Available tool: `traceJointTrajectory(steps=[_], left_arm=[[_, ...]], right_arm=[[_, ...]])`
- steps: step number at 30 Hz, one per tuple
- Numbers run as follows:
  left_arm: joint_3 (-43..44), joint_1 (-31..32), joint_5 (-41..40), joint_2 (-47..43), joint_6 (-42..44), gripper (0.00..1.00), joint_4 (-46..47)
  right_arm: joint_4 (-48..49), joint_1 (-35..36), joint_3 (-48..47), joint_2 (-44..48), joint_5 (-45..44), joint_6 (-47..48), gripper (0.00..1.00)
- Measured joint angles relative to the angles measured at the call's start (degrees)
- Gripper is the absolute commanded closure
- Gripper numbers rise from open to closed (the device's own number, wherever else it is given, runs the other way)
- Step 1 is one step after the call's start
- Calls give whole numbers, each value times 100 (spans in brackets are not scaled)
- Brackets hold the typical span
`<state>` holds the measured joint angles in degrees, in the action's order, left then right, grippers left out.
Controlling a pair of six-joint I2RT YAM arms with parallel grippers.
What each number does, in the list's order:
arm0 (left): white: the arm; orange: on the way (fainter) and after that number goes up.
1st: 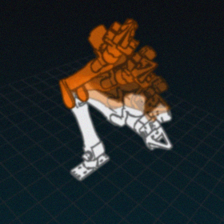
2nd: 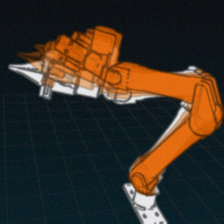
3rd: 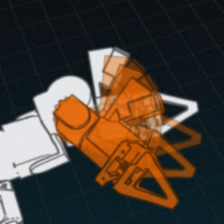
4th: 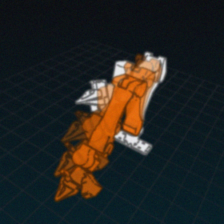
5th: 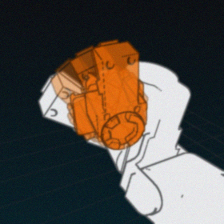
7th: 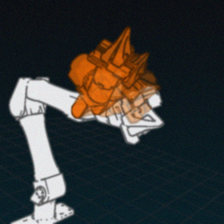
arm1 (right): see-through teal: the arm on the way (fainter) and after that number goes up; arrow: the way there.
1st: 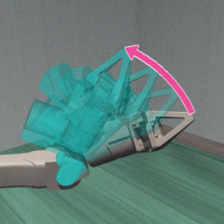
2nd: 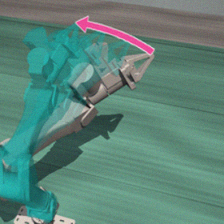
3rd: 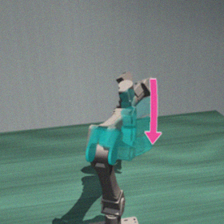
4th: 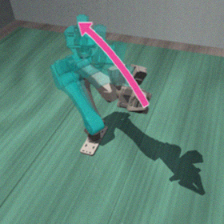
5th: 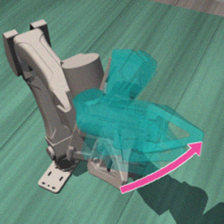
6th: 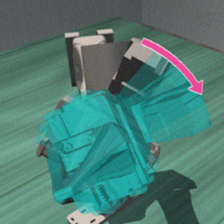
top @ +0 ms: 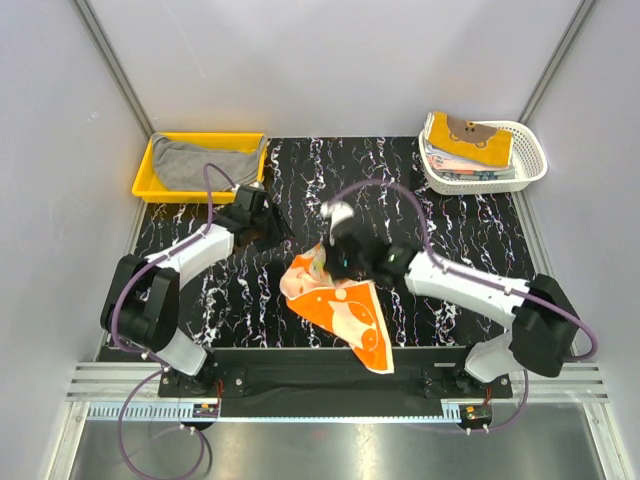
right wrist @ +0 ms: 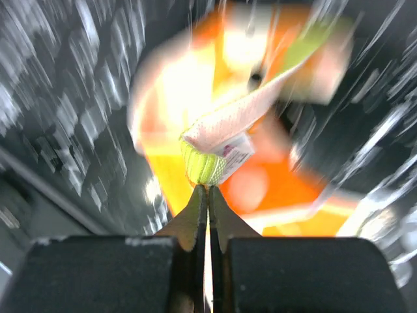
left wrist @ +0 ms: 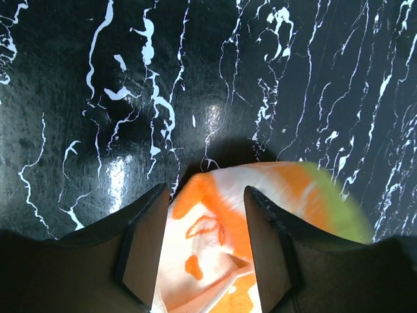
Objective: Fold and stack the towels
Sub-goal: Flatten out the crumpled towel
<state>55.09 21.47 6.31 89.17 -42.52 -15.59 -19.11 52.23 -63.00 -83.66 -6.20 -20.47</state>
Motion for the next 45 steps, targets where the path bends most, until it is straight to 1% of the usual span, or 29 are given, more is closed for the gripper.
traceJointTrajectory(steps=[4, 6, 9, 12, 15, 21, 23, 27, 31, 34, 35, 39, 40, 41, 42, 43, 44, 45], left_arm=[[4, -68, 98, 4, 17, 45, 33], [4, -94, 146, 4, 50, 45, 35], [4, -105, 295, 9, 98, 45, 55], [35, -72, 476, 35, 225, 41, 50], [389, 79, 575, 227, 448, 41, -170], [2114, 776, 472, 1189, 1244, 35, -940], [2542, 977, 474, 1482, 1521, 29, -1126], [2728, 1222, 564, 1832, 1989, 24, -1445], [2728, 1360, 632, 2133, 2304, 24, -1838], [2699, 1506, 636, 2236, 2435, 24, -1963], [2675, 1567, 638, 2243, 2472, 25, -1989], [2638, 1773, 636, 2243, 2557, 41, -2079], [2632, 1812, 638, 2243, 2573, 52, -2087], [2616, 1840, 638, 2243, 2575, 61, -2081], [2597, 1858, 634, 2243, 2583, 65, -2085], [2575, 1864, 623, 2243, 2608, 75, -2094], [2555, 1867, 608, 2243, 2603, 80, -2100], [2542, 1867, 570, 2243, 2599, 83, -2116]], right_arm=[[195, 726, 1620, 22, -28, -581, 100], [223, 844, 2317, 28, -83, -999, 100], [409, 820, 2623, 417, -214, -1412, 100], [459, 820, 2704, 398, -299, -1698, 100], [498, 822, 2708, 369, -343, -1910, 100], [730, 822, 2739, 286, -415, -2291, 100], [793, 822, 2741, 258, -433, -2385, 100], [828, 822, 2747, 251, -461, -2483, 100], [833, 826, 2756, 254, -481, -2546, 100], [833, 826, 2758, 256, -485, -2570, 100], [837, 826, 2761, 258, -487, -2579, 100], [863, 826, 2782, 269, -494, -2592, 100], [866, 826, 2782, 269, -496, -2592, 100], [866, 826, 2782, 269, -496, -2592, 100], [866, 826, 2782, 269, -501, -2592, 100], [866, 826, 2782, 271, -505, -2594, 100], [863, 828, 2782, 271, -511, -2597, 100], [861, 828, 2782, 275, -516, -2599, 100]])
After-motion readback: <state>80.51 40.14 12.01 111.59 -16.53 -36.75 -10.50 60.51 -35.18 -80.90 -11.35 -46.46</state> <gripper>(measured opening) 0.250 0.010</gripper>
